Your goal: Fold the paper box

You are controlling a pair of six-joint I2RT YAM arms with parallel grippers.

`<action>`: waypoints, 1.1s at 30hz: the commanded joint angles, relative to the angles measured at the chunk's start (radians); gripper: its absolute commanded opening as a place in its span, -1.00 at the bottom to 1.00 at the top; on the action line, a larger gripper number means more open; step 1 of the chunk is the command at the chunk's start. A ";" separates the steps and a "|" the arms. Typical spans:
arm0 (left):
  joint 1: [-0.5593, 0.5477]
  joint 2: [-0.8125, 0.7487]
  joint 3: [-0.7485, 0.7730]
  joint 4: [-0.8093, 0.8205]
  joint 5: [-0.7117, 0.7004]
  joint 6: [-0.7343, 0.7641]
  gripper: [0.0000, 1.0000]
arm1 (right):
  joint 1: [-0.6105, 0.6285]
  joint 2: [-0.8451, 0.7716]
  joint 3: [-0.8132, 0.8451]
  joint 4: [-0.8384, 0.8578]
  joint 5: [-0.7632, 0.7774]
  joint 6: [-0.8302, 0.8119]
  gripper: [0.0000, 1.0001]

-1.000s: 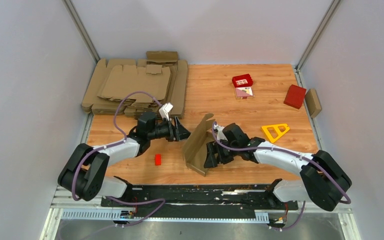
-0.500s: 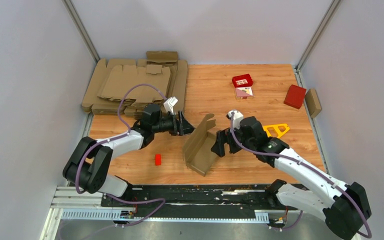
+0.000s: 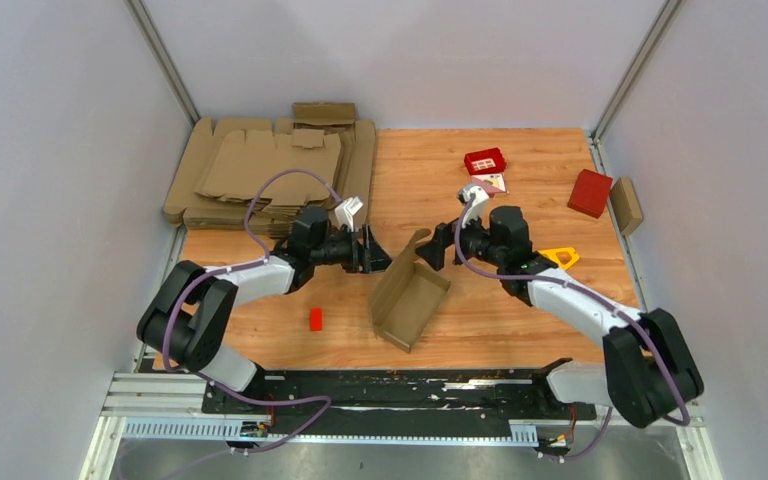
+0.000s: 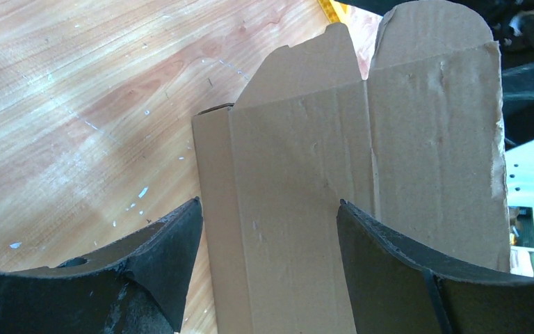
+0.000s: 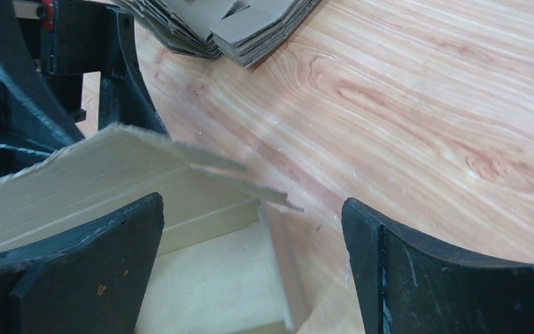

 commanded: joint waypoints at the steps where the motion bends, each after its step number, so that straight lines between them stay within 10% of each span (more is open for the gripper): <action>1: -0.004 -0.007 0.057 -0.009 0.023 0.065 0.56 | -0.001 0.121 0.093 0.163 -0.101 -0.101 0.95; 6: -0.005 0.002 0.048 0.004 0.046 0.096 0.56 | -0.001 0.201 0.128 0.178 -0.190 -0.103 0.60; 16: -0.005 -0.034 0.008 0.017 0.018 0.162 0.54 | 0.002 0.095 0.045 0.190 -0.211 -0.034 -0.99; 18: -0.005 -0.046 -0.020 0.051 0.019 0.157 0.54 | 0.002 0.062 0.027 0.193 -0.202 -0.032 -0.77; 20: -0.005 -0.045 -0.030 0.070 0.015 0.150 0.54 | 0.002 0.052 0.024 0.196 -0.175 -0.051 -0.01; 23: -0.005 -0.017 -0.030 0.115 0.013 0.135 0.54 | 0.001 0.099 0.074 0.190 -0.192 -0.095 0.58; 33: -0.025 0.082 -0.035 0.238 0.002 0.108 0.52 | -0.036 0.353 0.190 0.353 -0.491 -0.150 1.00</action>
